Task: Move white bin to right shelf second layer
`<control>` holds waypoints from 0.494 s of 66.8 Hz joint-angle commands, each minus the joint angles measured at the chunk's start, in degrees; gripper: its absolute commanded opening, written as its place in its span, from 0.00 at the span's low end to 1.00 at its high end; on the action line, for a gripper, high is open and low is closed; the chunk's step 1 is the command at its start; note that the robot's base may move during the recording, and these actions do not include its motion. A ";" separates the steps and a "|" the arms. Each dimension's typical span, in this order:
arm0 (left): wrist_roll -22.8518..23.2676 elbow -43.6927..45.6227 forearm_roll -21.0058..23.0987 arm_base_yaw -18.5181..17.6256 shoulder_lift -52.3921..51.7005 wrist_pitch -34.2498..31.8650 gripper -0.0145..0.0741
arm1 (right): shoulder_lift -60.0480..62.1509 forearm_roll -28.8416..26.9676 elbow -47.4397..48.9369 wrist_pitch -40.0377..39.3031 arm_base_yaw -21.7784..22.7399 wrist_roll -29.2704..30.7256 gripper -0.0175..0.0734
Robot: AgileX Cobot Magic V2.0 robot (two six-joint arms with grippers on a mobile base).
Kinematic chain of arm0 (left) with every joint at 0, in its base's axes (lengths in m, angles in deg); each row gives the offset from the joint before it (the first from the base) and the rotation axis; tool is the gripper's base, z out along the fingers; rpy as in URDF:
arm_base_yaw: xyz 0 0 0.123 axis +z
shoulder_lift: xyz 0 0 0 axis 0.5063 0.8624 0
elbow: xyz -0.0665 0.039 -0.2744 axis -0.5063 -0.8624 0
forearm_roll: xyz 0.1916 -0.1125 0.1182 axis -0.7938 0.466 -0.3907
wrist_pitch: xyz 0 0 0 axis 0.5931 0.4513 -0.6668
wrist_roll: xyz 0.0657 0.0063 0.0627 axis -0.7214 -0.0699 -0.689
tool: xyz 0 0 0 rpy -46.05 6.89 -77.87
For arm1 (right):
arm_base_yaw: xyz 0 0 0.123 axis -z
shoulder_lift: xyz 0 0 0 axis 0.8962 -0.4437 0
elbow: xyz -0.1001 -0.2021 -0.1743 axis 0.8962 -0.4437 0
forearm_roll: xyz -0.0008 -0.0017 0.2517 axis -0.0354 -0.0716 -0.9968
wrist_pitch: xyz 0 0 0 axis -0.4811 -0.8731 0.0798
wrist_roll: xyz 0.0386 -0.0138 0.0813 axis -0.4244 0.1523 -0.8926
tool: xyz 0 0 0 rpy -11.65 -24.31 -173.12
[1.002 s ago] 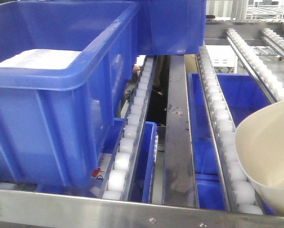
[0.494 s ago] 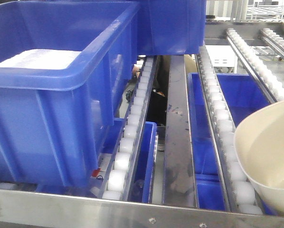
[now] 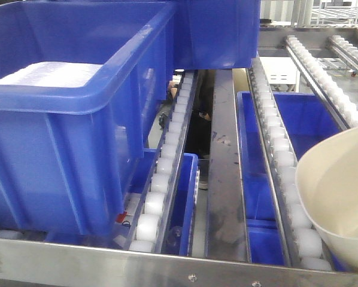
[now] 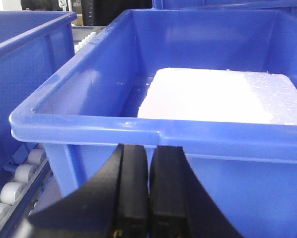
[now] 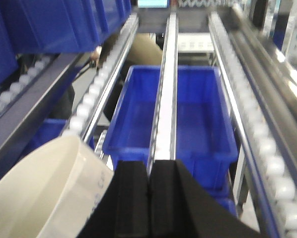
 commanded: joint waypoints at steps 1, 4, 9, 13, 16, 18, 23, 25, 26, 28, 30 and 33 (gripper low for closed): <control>0.17 -2.11 0.36 -0.06 -0.92 -4.84 0.26 | 1.22 0.66 0.83 -4.87 0.11 -0.58 0.26; 0.17 -2.11 0.36 -0.06 -0.92 -4.84 0.26 | 1.22 0.66 0.83 -5.72 0.11 -0.58 0.26; 0.17 -2.11 0.36 -0.06 -0.92 -4.84 0.26 | 1.22 0.71 0.83 -6.36 0.11 -0.58 0.26; 0.17 -2.11 0.36 -0.06 -0.92 -4.84 0.26 | 1.22 0.71 0.83 -6.36 0.11 -0.58 0.26; 0.17 -2.11 0.36 -0.06 -0.92 -4.84 0.26 | 1.22 0.64 0.83 -6.35 0.11 -0.58 0.26; 0.17 -2.11 0.36 -0.06 -0.92 -4.84 0.26 | 1.22 0.64 0.83 -6.35 0.11 -0.58 0.26; 0.17 -2.11 0.36 -0.06 -0.92 -4.84 0.26 | 1.16 0.64 0.83 -6.35 0.11 -0.58 0.26; 0.17 -2.11 0.36 -0.06 -0.92 -4.84 0.26 | 1.16 0.64 0.83 -6.35 0.11 -0.58 0.26; 0.17 -2.11 0.36 -0.06 -0.92 -4.84 0.26 | 1.16 0.64 0.83 -6.35 0.11 -0.58 0.26; 0.17 -2.11 0.36 -0.06 -0.92 -4.84 0.26 | 1.16 0.64 0.83 -6.35 0.11 -0.58 0.26; 0.17 -2.11 0.36 -0.06 -0.92 -4.84 0.26 | 1.16 0.64 0.83 -6.35 0.11 -0.58 0.26; 0.17 -2.11 0.36 -0.06 -0.92 -4.84 0.26 | 1.16 0.64 0.83 -6.35 0.11 -0.58 0.26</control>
